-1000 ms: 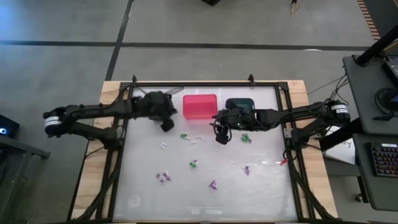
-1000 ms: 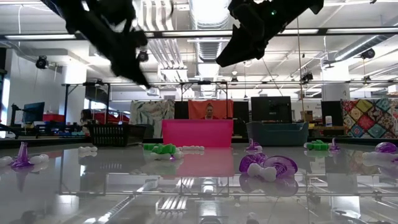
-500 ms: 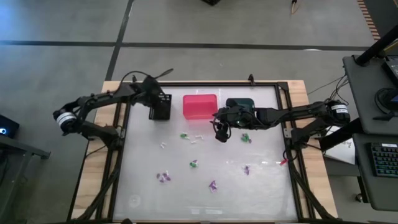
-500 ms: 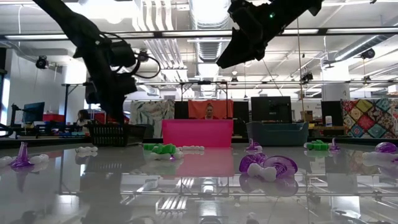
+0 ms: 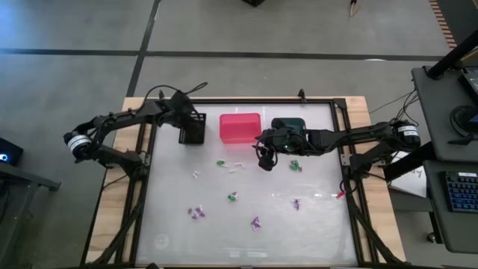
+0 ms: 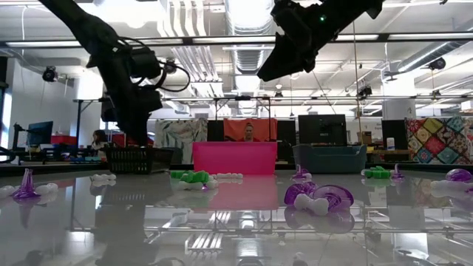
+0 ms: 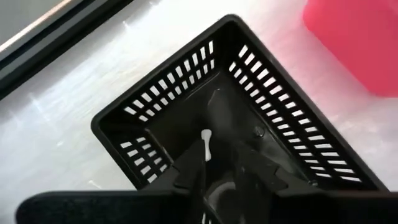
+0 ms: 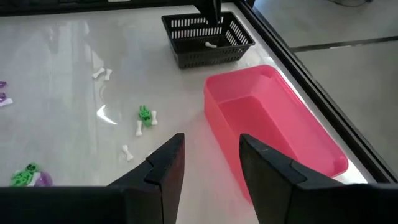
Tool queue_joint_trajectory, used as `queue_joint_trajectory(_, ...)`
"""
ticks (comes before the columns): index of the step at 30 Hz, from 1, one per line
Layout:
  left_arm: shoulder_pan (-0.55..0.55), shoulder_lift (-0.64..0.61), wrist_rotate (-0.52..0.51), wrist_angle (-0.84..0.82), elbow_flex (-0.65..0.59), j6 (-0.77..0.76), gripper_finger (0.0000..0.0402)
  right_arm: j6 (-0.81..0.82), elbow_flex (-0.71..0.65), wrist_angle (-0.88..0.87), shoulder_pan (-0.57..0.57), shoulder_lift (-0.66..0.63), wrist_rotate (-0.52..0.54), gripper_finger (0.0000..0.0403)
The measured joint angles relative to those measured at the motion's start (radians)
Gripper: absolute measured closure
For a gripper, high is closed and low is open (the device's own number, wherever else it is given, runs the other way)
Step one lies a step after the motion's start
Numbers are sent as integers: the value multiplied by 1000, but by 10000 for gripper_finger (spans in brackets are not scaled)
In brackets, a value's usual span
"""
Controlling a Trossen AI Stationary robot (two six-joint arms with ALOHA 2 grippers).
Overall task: Sort Halloween decoration
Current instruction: Put the purple hat toy into the pink bin
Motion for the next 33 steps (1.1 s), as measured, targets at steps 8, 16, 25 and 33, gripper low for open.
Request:
queue_joint_trajectory(8,-100,-151,121,43,0,-36,334,233,0,-40,-1,0,-32,257)
queue_joint_trajectory(16,-365,-313,123,225,-11,-29,333,536,0,-168,-8,8,-321,257)
queue_joint_trajectory(25,-549,-342,104,323,-14,-26,333,713,17,-400,37,59,-435,276)
queue_joint_trajectory(33,-573,-317,93,340,-15,-26,333,955,58,-709,170,66,-456,291)
